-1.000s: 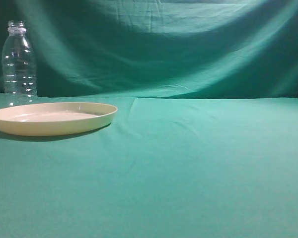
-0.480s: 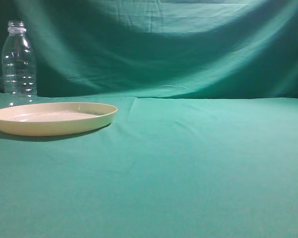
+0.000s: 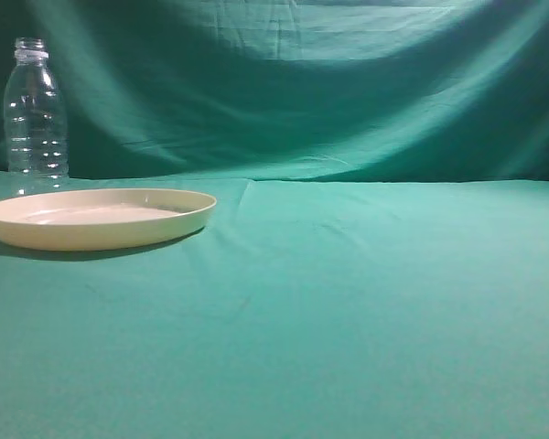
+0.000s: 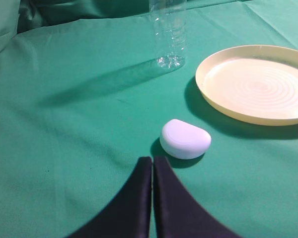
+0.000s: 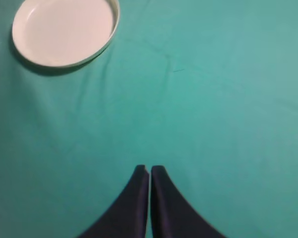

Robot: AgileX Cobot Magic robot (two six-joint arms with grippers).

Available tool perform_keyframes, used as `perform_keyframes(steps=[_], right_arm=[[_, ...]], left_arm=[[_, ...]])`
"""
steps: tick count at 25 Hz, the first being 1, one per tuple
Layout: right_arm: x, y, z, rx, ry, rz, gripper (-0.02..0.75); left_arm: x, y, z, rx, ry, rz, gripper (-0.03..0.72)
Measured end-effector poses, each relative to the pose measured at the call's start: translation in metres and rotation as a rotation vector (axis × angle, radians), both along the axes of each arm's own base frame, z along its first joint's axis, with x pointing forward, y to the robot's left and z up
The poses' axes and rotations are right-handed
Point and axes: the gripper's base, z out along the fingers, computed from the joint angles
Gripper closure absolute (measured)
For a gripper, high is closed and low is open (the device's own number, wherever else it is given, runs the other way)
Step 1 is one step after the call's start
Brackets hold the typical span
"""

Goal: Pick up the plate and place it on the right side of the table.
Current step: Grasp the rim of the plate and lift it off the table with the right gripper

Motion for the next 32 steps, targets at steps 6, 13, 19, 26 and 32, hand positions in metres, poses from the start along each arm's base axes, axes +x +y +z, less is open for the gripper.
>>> perform_keyframes(steps=[6,13,19,26,32], right_arm=[[0.045,0.059,-0.016,-0.119,0.104,0.105,0.738],[0.100,0.134,-0.037,-0.206,0.154,0.224,0.738],[0.142,0.194,-0.072,-0.268,0.134,0.360,0.689],[0.183,0.228,-0.104,-0.220,0.189,0.230,0.340],[0.204,0.236,-0.132,-0.278,0.174,0.159,0.244]], left_arm=[[0.000,0.000,0.000,0.000,0.000,0.000,0.688],[0.000,0.000,0.000,0.000,0.000,0.000,0.688],[0.000,0.000,0.000,0.000,0.000,0.000,0.688],[0.000,0.000,0.000,0.000,0.000,0.000,0.688],[0.000,0.000,0.000,0.000,0.000,0.000,0.688]])
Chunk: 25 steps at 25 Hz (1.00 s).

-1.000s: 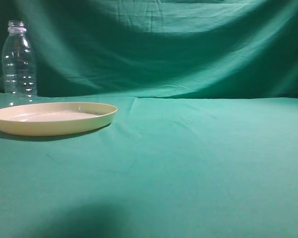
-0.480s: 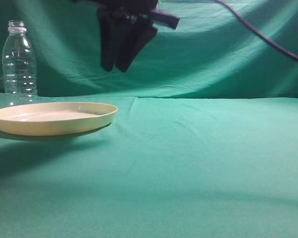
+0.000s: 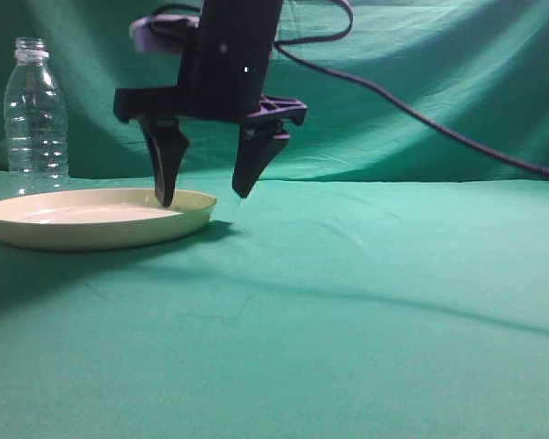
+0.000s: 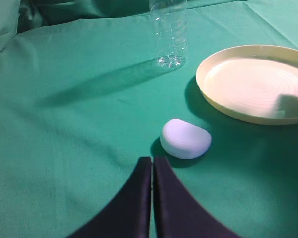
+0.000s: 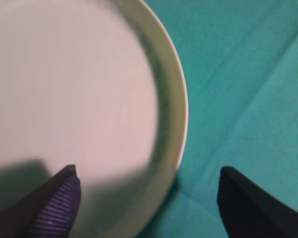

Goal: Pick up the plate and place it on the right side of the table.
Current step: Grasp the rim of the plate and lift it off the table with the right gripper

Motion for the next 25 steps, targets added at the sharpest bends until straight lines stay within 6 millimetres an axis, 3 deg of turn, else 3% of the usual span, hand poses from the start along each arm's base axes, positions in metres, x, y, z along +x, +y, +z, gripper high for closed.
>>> perform_keyframes(steps=[1,9,12,14,16,19,21,25], right_arm=[[0.002,0.001,-0.005,-0.007,-0.002,-0.001,0.202],[0.009,0.006,-0.032,-0.010,-0.011,-0.005,0.218],[0.010,0.007,-0.034,-0.003,-0.017,-0.006,0.381],[0.012,0.007,-0.035,-0.011,-0.024,-0.005,0.557],[0.015,0.006,-0.032,-0.004,-0.032,-0.016,0.659],[0.018,0.006,-0.027,0.000,-0.017,-0.057,0.664],[0.019,0.005,-0.019,-0.024,0.005,-0.068,0.738],[0.021,-0.009,0.003,-0.094,0.033,-0.053,0.738]], left_arm=[[0.000,0.000,0.000,0.000,0.000,0.000,0.688],[0.000,0.000,0.000,0.000,0.000,0.000,0.688],[0.000,0.000,0.000,0.000,0.000,0.000,0.688],[0.000,0.000,0.000,0.000,0.000,0.000,0.688],[0.000,0.000,0.000,0.002,0.000,0.000,0.688],[0.000,0.000,0.000,0.002,0.000,0.000,0.688],[0.000,0.000,0.000,0.002,0.000,0.000,0.688],[0.000,0.000,0.000,0.002,0.000,0.000,0.688]])
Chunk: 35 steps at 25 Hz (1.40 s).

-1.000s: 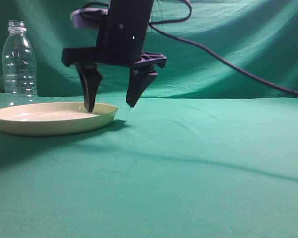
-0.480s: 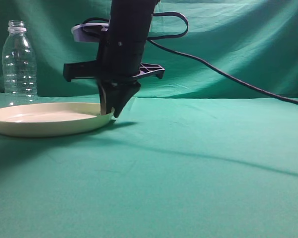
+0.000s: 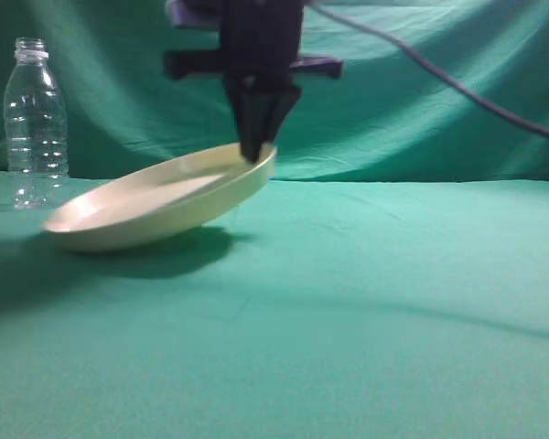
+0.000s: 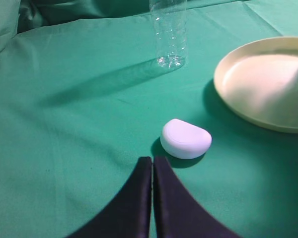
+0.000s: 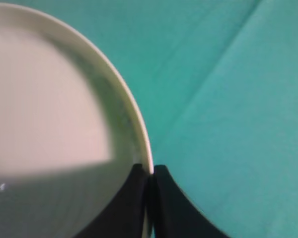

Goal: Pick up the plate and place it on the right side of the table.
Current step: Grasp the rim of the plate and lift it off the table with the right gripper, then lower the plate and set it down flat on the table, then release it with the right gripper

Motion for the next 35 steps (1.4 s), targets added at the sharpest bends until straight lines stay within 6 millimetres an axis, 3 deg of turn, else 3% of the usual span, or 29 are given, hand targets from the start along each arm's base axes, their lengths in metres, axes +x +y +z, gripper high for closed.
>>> perform_keyframes(steps=[7,13,18,23,26,30,31,32,35], right_arm=[[0.003,-0.054,0.045,-0.107,0.065,0.005,0.738],[0.005,-0.134,0.058,-0.116,0.086,-0.130,0.738],[-0.008,-0.215,0.057,-0.089,0.061,-0.310,0.738],[-0.021,-0.280,0.028,-0.081,0.062,-0.465,0.738],[-0.025,-0.298,0.008,-0.075,0.069,-0.512,0.738],[-0.022,-0.302,-0.008,-0.072,0.081,-0.524,0.738],[-0.021,-0.301,-0.011,-0.070,0.084,-0.525,0.689],[-0.020,-0.301,-0.014,-0.066,0.088,-0.527,0.689],[-0.020,-0.300,-0.017,-0.059,0.100,-0.533,0.529]], left_arm=[[0.000,0.000,0.000,0.000,0.000,0.000,0.688],[0.000,0.000,0.000,0.000,0.000,0.000,0.688],[0.000,0.000,0.000,0.000,0.000,0.000,0.688],[0.000,0.000,0.000,0.000,0.000,0.000,0.688],[0.000,0.000,0.000,0.000,0.000,0.000,0.688],[0.000,0.000,0.000,0.000,0.000,0.000,0.688],[0.000,0.000,0.000,0.000,0.000,0.000,0.688],[0.000,0.000,0.000,0.000,0.000,0.000,0.688],[0.000,0.000,0.000,0.000,0.000,0.000,0.688]])
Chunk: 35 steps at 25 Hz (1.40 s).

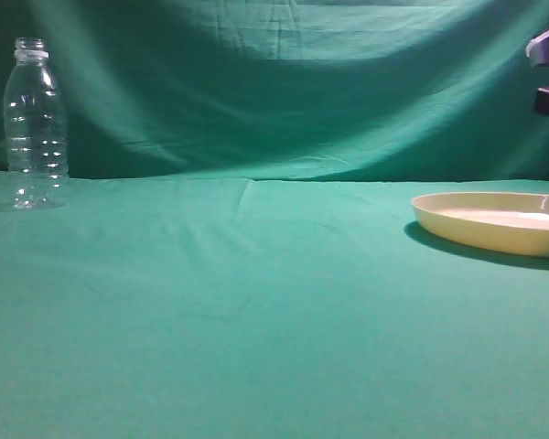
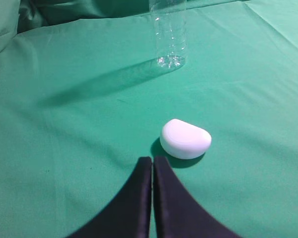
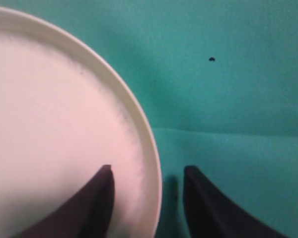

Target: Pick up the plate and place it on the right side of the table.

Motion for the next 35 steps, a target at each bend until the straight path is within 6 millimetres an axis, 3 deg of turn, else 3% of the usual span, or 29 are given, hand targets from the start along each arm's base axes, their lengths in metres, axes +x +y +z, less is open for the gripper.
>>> perform_keyframes(steps=[4,9,14,17,23,27,35], right_arm=[[0.002,0.001,0.017,0.015,0.001,-0.015,0.312],[-0.004,0.004,0.082,0.074,-0.081,-0.067,0.303],[-0.041,0.005,0.156,0.114,-0.248,-0.070,0.624],[-0.074,0.005,0.197,0.134,-0.361,-0.064,0.738],[-0.149,0.009,0.258,0.191,-0.560,0.010,0.738],[-0.202,0.011,0.269,0.224,-0.677,0.057,0.738],[-0.280,0.008,0.238,0.226,-0.851,0.066,0.738]], left_arm=[[0.000,0.000,0.000,0.000,0.000,0.000,0.688],[0.000,0.000,0.000,0.000,0.000,0.000,0.688],[0.000,0.000,0.000,0.000,0.000,0.000,0.688],[0.000,0.000,0.000,0.000,0.000,0.000,0.688],[0.000,0.000,0.000,0.000,0.000,0.000,0.688],[0.000,0.000,0.000,0.000,0.000,0.000,0.688],[0.000,0.000,0.000,0.000,0.000,0.000,0.688]])
